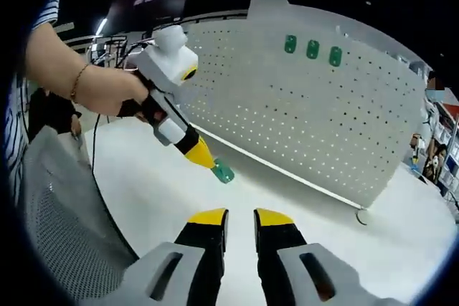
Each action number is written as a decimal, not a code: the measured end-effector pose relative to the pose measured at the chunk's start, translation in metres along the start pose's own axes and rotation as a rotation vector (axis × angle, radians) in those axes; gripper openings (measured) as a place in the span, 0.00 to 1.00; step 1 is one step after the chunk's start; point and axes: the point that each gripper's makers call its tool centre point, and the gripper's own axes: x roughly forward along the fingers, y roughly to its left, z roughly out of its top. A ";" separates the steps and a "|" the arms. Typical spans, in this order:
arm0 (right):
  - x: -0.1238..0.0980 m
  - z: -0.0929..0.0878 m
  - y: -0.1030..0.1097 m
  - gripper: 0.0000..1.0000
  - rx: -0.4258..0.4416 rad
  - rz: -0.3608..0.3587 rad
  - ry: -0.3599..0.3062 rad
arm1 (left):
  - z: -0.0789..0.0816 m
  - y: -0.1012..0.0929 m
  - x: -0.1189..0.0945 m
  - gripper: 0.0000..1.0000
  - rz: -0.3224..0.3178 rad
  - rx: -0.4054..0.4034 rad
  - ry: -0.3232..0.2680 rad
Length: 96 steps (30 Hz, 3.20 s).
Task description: Insert the hook assembly into the mounting plate slot until the hook locks in place.
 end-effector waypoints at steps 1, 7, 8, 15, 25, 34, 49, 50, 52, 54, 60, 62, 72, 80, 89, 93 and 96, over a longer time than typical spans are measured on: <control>0.001 0.003 0.007 0.13 -0.025 0.017 0.008 | -0.002 -0.001 -0.005 0.01 0.003 -0.001 0.005; 0.011 0.017 0.034 0.14 -0.047 0.075 -0.005 | -0.005 -0.007 -0.026 0.01 -0.008 -0.111 0.002; 0.013 0.019 0.037 0.14 -0.056 0.083 -0.008 | -0.006 -0.009 -0.031 0.01 -0.021 -0.116 0.012; 0.018 0.026 0.055 0.14 -0.099 0.140 -0.005 | -0.019 -0.024 -0.053 0.01 -0.055 -0.163 0.026; 0.023 0.032 0.066 0.14 -0.153 0.182 -0.011 | -0.025 -0.036 -0.069 0.01 -0.091 -0.172 0.056; 0.028 0.032 0.081 0.08 -0.212 0.233 -0.007 | -0.035 -0.042 -0.077 0.01 -0.105 -0.170 0.072; 0.022 0.040 0.083 0.02 -0.282 0.228 -0.038 | -0.032 -0.050 -0.085 0.01 -0.128 -0.190 0.053; 0.022 0.040 0.084 0.02 -0.294 0.227 -0.045 | -0.031 -0.051 -0.085 0.01 -0.130 -0.184 0.050; 0.021 0.041 0.085 0.02 -0.304 0.229 -0.049 | -0.031 -0.051 -0.086 0.01 -0.135 -0.185 0.054; 0.021 0.041 0.085 0.02 -0.304 0.232 -0.050 | -0.032 -0.051 -0.087 0.01 -0.138 -0.183 0.057; 0.021 0.041 0.087 0.02 -0.308 0.233 -0.044 | -0.033 -0.052 -0.087 0.01 -0.145 -0.186 0.059; 0.021 0.040 0.087 0.02 -0.308 0.235 -0.043 | -0.034 -0.052 -0.088 0.01 -0.144 -0.183 0.064; 0.019 0.039 0.091 0.01 -0.280 0.261 -0.017 | -0.037 -0.054 -0.090 0.01 -0.157 -0.125 0.061; 0.017 0.040 0.095 0.01 -0.187 0.294 -0.012 | -0.038 -0.053 -0.095 0.02 -0.175 -0.138 0.012; 0.019 0.039 0.098 0.01 -0.159 0.295 -0.003 | -0.045 -0.044 -0.102 0.12 -0.129 -0.166 -0.037; 0.017 0.043 0.093 0.01 -0.103 0.287 -0.014 | -0.042 -0.038 -0.107 0.23 -0.104 -0.157 -0.095; 0.017 0.046 0.089 0.01 -0.045 0.276 -0.025 | -0.036 -0.040 -0.109 0.21 -0.130 -0.170 -0.180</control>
